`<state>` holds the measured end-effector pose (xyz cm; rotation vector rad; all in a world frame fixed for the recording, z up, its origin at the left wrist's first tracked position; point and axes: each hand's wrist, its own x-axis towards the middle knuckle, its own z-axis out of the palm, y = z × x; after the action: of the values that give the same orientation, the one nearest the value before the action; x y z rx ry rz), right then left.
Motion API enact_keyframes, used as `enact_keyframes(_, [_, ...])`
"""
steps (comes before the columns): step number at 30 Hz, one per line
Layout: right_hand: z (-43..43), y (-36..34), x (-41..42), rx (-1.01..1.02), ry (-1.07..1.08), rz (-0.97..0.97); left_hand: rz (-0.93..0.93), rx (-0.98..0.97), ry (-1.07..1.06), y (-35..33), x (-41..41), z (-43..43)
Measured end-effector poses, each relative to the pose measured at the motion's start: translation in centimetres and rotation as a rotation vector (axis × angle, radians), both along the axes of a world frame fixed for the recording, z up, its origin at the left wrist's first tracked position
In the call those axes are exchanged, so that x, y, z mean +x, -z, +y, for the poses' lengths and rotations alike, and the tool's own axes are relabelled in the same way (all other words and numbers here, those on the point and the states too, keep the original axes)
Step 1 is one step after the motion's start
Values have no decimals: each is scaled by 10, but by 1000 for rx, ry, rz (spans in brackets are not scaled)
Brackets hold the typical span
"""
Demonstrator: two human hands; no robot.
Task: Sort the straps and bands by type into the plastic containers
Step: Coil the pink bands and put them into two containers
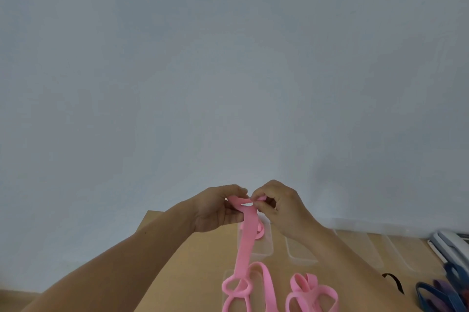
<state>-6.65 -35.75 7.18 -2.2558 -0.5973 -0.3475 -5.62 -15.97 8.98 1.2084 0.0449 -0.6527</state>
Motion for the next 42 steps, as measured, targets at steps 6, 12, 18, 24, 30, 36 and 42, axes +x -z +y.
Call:
enact_keyframes(6, [-3, -3, -8, 138, -8, 137, -151, 118, -3, 2, -3, 0])
enact_keyframes(12, [-3, -15, -12, 305, 17, 423, -508, 338, -47, 5, -7, -3])
enact_keyframes(18, [-5, -10, -12, 229, 80, 331, -504, 312, -49, 10, -11, -7])
enact_keyframes(24, [-3, -5, -18, 64, 122, 266, -520, 348, 114, 6, -17, -6])
enact_keyframes(30, [0, -6, -16, -6, 133, 231, -455, 273, 39, 8, -17, -5])
enact_keyframes(36, [1, -5, -11, -21, 96, 206, -438, 245, 35, 7, -17, -2])
enact_keyframes(42, [8, 2, -10, -57, 61, 50, -225, 216, 147, 1, -15, 0])
